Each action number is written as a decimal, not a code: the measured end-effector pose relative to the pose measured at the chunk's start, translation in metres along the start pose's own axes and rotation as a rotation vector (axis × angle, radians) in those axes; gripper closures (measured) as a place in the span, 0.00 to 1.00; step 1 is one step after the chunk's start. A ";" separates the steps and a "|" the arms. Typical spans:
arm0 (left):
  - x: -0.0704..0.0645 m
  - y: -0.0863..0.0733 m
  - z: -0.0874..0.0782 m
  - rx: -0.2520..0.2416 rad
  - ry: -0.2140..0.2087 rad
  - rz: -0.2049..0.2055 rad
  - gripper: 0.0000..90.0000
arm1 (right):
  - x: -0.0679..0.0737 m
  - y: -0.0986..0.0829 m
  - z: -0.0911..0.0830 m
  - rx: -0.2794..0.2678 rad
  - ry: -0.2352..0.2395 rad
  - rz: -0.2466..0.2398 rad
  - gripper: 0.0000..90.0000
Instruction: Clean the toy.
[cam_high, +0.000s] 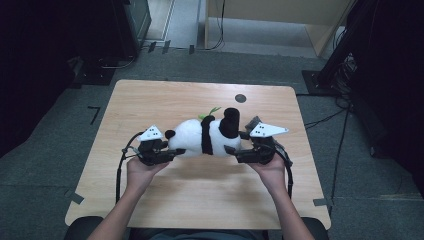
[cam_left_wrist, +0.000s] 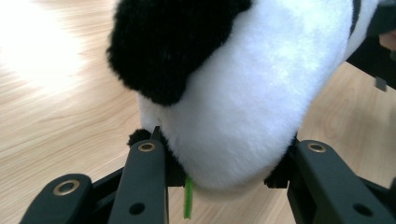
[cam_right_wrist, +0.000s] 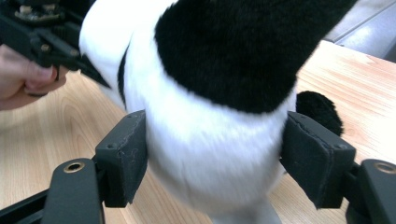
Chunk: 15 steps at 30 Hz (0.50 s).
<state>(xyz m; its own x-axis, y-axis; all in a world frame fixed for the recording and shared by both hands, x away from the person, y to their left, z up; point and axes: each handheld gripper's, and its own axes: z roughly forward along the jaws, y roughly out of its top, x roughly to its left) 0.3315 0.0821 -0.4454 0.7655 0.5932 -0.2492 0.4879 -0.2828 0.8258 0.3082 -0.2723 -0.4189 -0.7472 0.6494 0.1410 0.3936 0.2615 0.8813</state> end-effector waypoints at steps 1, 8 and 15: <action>0.002 0.001 -0.002 -0.007 0.000 -0.012 0.68 | 0.000 -0.002 0.000 0.001 -0.001 -0.004 0.32; 0.011 0.006 -0.016 -0.029 -0.078 -0.048 0.65 | -0.006 -0.012 0.005 0.071 -0.013 -0.040 0.38; 0.011 0.003 -0.005 0.009 -0.073 -0.104 0.53 | 0.002 -0.012 0.012 0.116 0.002 -0.088 0.45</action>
<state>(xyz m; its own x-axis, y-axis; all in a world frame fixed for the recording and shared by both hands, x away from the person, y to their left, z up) 0.3396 0.0919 -0.4427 0.7390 0.5629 -0.3701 0.5698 -0.2292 0.7892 0.3081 -0.2653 -0.4343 -0.7826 0.6190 0.0664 0.3855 0.3981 0.8324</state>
